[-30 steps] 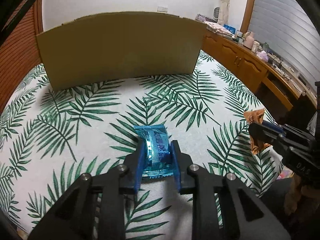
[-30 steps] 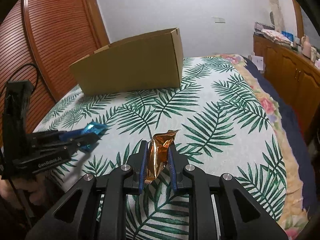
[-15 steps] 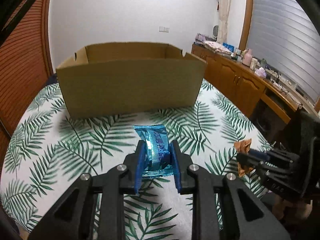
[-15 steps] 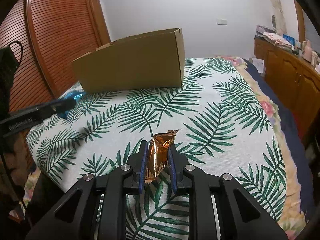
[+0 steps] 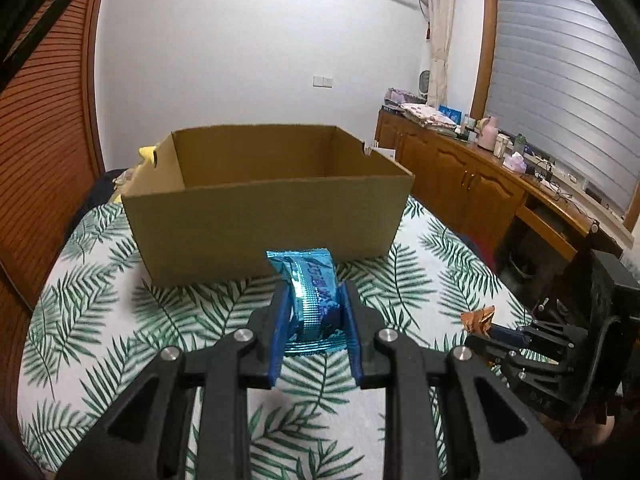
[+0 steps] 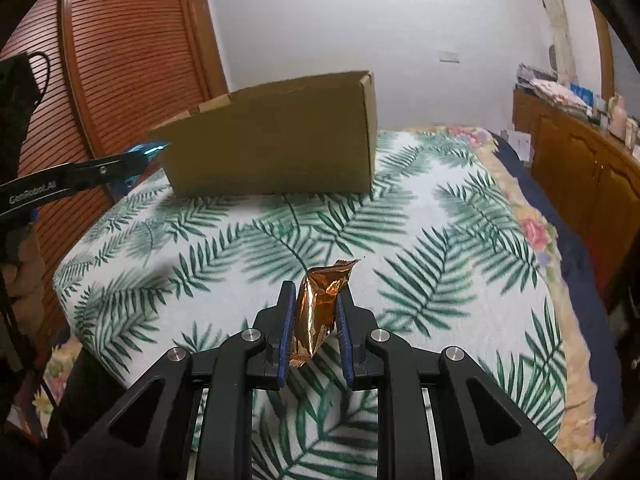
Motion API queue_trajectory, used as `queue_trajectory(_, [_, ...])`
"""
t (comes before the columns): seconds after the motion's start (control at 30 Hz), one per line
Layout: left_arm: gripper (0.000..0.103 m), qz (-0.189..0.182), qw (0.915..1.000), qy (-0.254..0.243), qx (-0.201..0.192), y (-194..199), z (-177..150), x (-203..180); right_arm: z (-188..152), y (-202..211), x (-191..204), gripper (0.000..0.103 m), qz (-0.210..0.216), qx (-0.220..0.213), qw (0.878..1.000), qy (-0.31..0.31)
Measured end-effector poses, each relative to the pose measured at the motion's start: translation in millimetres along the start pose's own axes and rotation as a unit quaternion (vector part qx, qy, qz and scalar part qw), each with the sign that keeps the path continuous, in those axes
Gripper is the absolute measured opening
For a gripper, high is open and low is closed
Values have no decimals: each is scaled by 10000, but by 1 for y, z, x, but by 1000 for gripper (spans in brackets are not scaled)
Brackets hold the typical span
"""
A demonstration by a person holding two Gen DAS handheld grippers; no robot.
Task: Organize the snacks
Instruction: 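Lift both candies and carry them over the box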
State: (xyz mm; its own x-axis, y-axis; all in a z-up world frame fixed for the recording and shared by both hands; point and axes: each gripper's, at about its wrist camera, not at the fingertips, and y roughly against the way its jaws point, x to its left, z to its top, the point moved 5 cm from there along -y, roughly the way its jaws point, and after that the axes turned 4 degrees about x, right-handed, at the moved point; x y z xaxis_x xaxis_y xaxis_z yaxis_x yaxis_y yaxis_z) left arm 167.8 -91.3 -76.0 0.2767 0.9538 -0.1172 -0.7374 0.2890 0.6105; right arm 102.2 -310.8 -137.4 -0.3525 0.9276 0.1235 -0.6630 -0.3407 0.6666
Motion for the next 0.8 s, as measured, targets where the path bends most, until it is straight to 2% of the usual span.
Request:
queue_trajectory(0.13, [23,22,9999,-93,-140,3,19,3,25,1,9,17,119,-103,9998,120])
queue_trajectory(0.57, [23,134,9978,-308,-580,0,96,34,155,-2,50,18,490,-783,9945,485])
queue_trajectory(0.8, [23,93,9970,-358,-677,-23,132,57,194,-21,62,18,516,-861,9925,691])
